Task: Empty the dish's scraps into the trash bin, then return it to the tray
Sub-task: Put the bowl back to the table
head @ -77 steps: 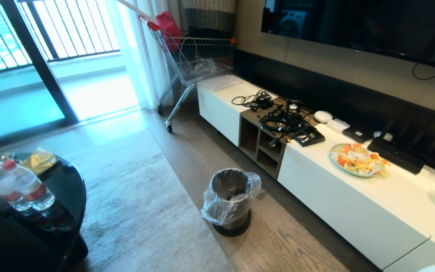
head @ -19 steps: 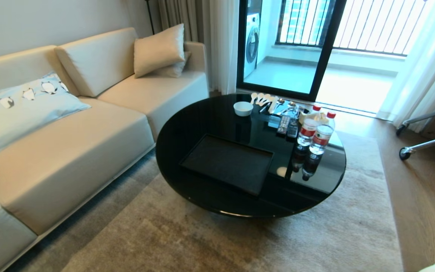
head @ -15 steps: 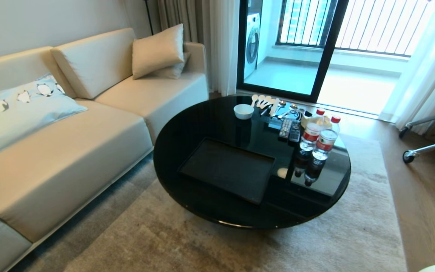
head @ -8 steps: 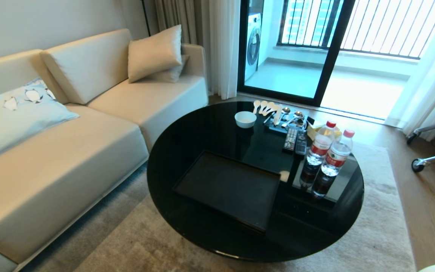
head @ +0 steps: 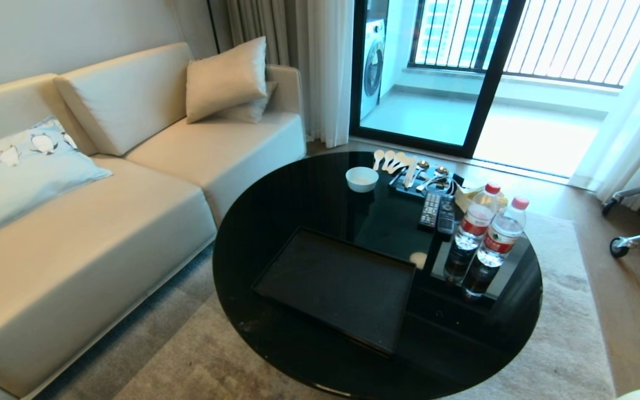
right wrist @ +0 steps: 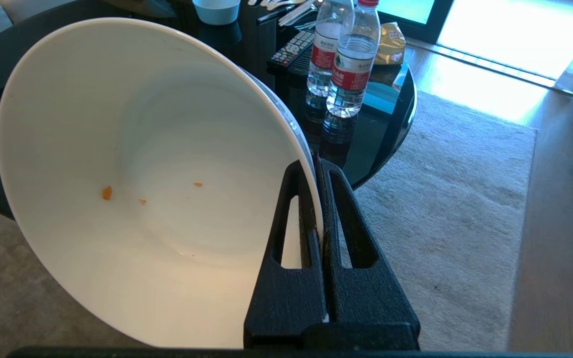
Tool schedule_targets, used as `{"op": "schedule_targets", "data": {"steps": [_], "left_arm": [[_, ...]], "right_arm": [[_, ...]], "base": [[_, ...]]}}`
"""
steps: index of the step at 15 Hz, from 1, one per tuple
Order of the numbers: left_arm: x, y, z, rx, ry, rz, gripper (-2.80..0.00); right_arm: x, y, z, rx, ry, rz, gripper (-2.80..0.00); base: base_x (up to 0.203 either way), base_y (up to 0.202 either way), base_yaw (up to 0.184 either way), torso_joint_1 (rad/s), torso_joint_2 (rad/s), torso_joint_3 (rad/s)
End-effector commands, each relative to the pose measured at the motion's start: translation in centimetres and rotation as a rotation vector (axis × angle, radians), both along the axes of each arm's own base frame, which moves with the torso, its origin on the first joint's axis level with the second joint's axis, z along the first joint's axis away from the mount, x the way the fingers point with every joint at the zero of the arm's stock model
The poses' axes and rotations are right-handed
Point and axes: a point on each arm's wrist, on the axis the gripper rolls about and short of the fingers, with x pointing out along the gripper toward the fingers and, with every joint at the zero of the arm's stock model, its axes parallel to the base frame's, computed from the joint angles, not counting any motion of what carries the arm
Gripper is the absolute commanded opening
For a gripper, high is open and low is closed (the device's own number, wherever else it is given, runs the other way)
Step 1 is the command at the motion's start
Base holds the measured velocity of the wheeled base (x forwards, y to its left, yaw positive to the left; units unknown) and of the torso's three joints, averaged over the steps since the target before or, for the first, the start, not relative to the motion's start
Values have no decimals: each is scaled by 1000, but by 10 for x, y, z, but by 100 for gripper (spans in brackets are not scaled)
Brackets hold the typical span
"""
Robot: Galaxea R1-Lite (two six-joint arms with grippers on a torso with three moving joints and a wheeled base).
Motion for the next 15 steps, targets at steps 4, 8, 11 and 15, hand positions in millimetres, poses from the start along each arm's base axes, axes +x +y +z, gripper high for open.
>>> {"op": "schedule_targets", "data": {"steps": [4,8,11,15], "left_arm": [[0,0,0,-1,-1,1,-280],[0,0,0,-1,-1,1,-280],[0,0,0,-1,-1,1,-280],[0,0,0,-1,-1,1,-280]], "right_arm": [[0,0,0,-8,1,1,-280],[0,0,0,-118,-7,13,-280],[0,0,1,-108,-11,15,-280],[-3,2,35,-123,-47,109,-280]], "base": [[0,0,0,0,0,0],[0,0,0,0,0,0],[0,0,0,0,0,0],[0,0,0,0,0,0]]}}
